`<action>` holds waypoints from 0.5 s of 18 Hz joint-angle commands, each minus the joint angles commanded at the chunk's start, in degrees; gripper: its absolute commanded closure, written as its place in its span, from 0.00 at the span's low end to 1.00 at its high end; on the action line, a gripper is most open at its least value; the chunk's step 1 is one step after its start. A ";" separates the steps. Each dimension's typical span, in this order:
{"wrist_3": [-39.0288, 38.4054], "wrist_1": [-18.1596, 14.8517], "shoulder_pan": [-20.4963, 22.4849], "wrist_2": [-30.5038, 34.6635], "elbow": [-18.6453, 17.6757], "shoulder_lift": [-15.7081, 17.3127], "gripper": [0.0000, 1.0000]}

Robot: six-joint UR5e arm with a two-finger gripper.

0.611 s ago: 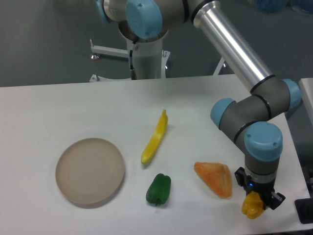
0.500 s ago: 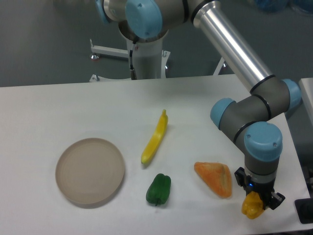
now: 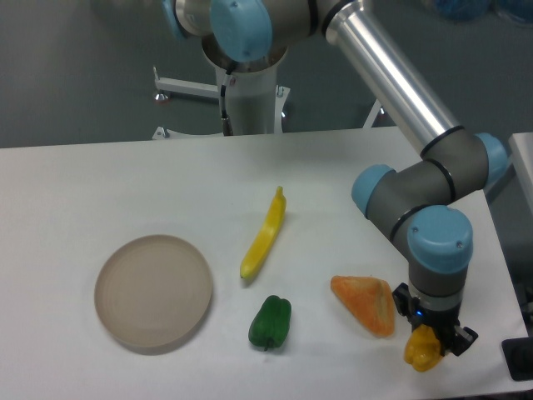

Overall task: Place the yellow pepper on the plate
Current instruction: 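Lift the held yellow pepper up from the table with the gripper, then carry the yellow pepper across the table over the beige plate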

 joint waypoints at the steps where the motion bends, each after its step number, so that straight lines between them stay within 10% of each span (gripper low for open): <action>1: -0.96 -1.84 -0.09 0.00 -0.97 1.40 0.43; 9: -18.43 -13.81 -6.93 -0.09 -12.56 14.50 0.44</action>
